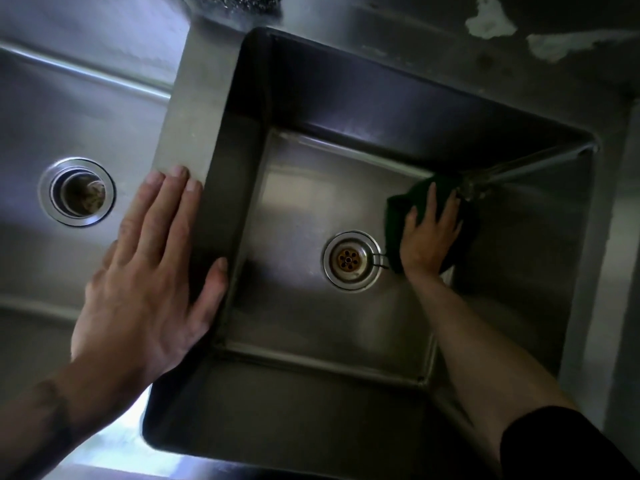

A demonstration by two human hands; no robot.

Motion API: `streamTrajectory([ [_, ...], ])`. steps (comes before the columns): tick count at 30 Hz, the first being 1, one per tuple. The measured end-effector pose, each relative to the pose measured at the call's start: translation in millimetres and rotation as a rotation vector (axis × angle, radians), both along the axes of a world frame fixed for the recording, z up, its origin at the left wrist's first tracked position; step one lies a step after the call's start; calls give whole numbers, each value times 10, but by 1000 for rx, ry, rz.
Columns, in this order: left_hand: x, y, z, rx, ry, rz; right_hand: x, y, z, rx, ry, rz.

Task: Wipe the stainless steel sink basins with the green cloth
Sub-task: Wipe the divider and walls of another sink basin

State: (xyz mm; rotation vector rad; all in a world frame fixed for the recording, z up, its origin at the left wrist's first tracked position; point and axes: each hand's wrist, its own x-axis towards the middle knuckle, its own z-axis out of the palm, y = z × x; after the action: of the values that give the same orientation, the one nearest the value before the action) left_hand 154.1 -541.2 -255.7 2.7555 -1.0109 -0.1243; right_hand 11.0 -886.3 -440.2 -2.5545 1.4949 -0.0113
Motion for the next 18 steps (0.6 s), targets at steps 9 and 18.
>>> streamTrajectory([
  [9,22,5,21,-7,6,-23,374,244,-27,68,-23,221],
  [18,-1,-7,33,32,-14,0,716,615,74,132,-105,-95],
])
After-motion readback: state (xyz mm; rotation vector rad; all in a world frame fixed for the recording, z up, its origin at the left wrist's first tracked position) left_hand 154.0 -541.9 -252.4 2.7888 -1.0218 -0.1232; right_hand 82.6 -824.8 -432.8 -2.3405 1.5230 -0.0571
